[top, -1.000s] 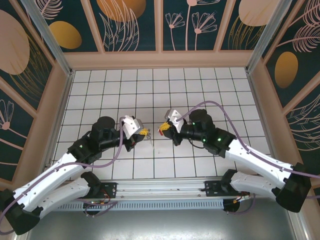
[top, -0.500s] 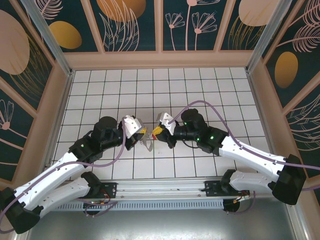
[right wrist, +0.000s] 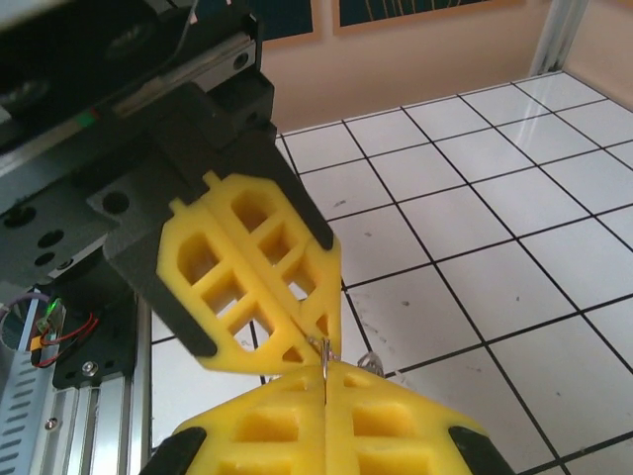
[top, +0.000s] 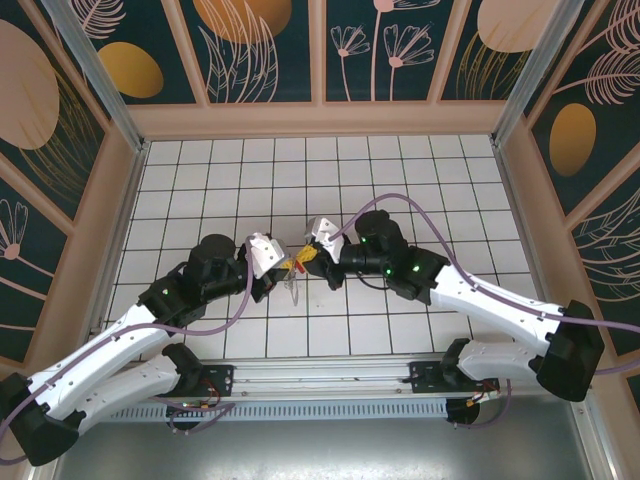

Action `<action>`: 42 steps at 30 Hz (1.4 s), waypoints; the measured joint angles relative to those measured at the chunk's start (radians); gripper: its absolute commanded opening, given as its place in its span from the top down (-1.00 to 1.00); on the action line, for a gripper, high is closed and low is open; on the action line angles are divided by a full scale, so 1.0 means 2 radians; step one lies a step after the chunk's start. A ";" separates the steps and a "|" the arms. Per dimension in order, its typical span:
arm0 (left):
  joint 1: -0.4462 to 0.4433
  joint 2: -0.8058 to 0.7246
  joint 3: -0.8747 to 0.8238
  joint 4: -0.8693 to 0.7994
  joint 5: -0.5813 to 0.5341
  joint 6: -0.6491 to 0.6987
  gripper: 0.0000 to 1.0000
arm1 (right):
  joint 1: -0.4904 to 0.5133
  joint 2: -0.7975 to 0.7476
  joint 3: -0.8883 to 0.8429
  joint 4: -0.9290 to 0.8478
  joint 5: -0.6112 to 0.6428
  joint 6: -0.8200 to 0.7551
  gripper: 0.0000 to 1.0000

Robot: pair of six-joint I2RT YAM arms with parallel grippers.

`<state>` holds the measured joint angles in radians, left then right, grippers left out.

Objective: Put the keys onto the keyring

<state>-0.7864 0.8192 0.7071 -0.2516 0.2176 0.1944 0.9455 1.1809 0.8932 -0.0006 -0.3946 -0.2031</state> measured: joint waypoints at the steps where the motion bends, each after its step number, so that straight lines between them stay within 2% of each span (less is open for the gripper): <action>1: 0.000 0.000 0.000 0.000 0.000 0.000 1.00 | 0.000 0.001 0.001 0.001 0.000 0.000 1.00; 34: -0.003 0.000 0.000 -0.011 -0.023 0.006 1.00 | -0.008 0.030 0.025 -0.025 0.008 0.014 1.00; 42: -0.006 0.000 0.000 -0.011 -0.023 0.006 1.00 | -0.011 0.025 0.024 -0.028 -0.014 0.017 1.00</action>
<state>-0.7990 0.8188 0.7071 -0.2741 0.1707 0.2066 0.9226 1.2316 0.9413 -0.0563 -0.4217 -0.1696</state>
